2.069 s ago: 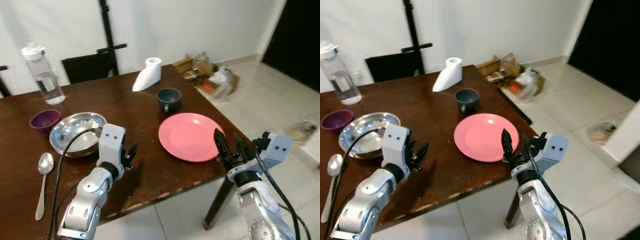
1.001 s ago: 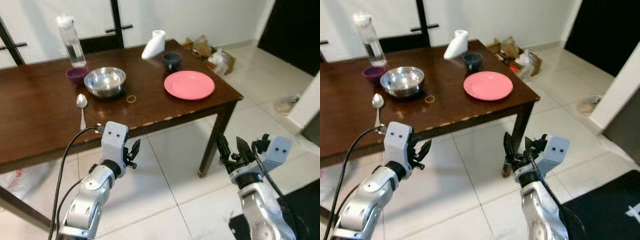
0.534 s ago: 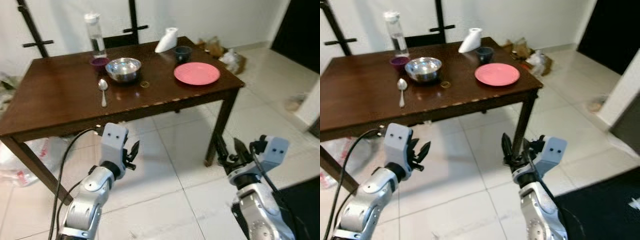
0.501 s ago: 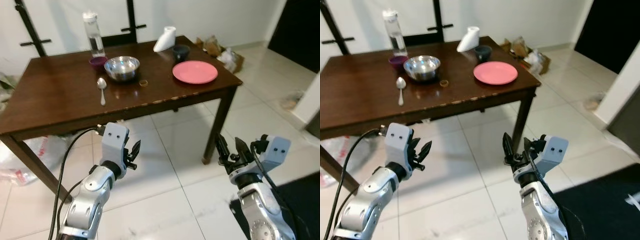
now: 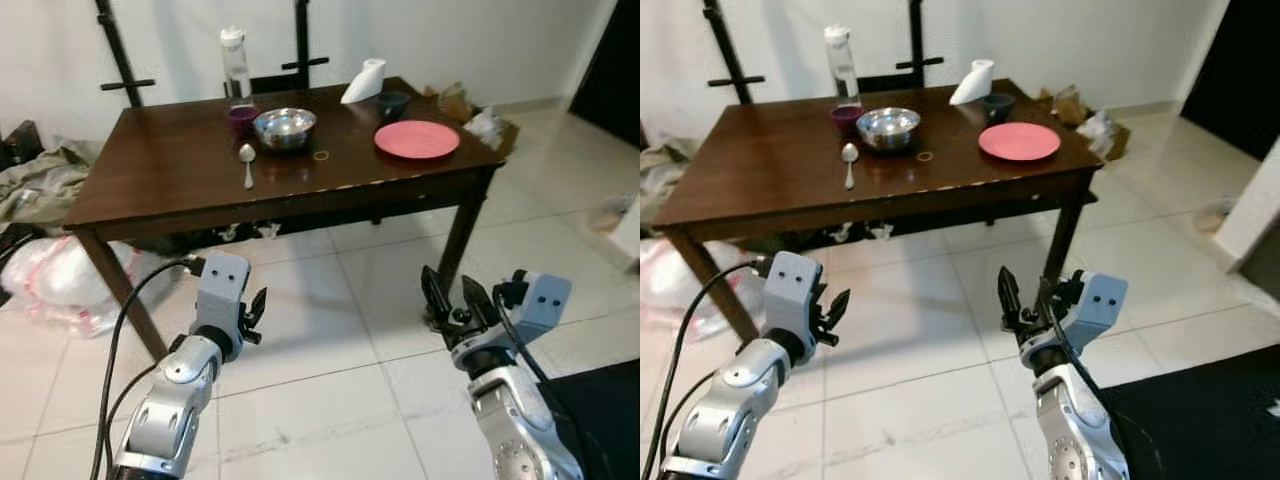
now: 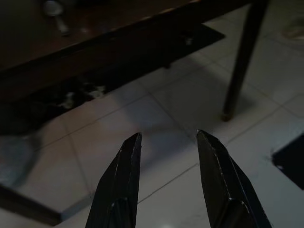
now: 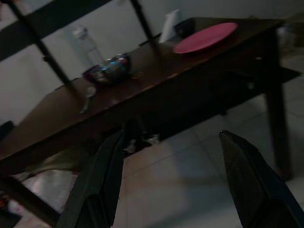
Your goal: Setting the table
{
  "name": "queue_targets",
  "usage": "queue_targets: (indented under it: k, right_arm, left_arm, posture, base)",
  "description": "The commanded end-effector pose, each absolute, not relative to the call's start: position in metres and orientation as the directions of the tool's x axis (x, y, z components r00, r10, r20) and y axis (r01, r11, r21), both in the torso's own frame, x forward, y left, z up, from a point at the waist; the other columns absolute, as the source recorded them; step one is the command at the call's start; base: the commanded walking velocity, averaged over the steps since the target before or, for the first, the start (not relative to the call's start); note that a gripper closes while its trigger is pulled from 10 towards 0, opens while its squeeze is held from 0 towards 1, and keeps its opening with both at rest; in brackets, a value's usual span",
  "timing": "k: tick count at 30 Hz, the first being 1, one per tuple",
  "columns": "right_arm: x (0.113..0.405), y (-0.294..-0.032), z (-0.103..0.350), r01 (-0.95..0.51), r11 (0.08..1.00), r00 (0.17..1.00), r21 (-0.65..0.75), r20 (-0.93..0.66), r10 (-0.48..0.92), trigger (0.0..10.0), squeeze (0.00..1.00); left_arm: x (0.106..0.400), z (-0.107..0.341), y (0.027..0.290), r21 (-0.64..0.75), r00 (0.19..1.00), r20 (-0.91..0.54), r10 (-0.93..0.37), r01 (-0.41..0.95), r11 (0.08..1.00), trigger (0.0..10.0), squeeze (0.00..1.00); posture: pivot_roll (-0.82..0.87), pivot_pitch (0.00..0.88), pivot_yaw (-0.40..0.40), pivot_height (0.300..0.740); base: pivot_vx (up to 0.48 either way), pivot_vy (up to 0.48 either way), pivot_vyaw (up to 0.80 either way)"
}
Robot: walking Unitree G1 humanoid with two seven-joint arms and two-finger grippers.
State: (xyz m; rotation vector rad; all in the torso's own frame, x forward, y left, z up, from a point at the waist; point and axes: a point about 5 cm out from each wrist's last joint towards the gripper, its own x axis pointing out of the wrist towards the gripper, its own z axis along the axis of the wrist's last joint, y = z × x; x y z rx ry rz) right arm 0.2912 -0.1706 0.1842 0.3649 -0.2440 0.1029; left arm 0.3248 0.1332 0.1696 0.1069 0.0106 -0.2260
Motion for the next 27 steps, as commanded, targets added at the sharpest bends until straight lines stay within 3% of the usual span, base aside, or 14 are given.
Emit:
queue_targets:
  k: [1, 20, 27]
  right_arm:
    - [0.290, -0.168, 0.179, -0.142, 0.934, 0.971, 0.327, 0.228, 0.068, 10.0, 0.00]
    - [0.288, -0.162, 0.180, -0.178, 0.937, 0.965, 0.300, 0.240, 0.107, 10.0, 0.00]
    - [0.283, -0.154, 0.185, -0.264, 0.908, 0.944, 0.324, 0.280, 0.174, 10.0, 0.00]
  left_arm:
    - [0.325, 0.164, 0.135, 0.104, 0.976, -0.056, -0.211, 0.216, 0.971, 10.0, 0.00]
    - [0.326, 0.162, 0.138, 0.107, 0.983, -0.064, -0.174, 0.180, 0.978, 10.0, 0.00]
    - [0.327, 0.161, 0.140, 0.113, 0.987, -0.078, -0.140, 0.149, 0.982, 10.0, 0.00]
  posture:
    - [0.03, 0.108, 0.121, 0.740]
    - [0.03, 0.112, 0.123, 0.740]
    - [0.03, 0.123, 0.124, 0.740]
  base:
    - [0.000, 0.000, 0.00]
    - [0.000, 0.000, 0.74]
    - [0.000, 0.000, 0.79]
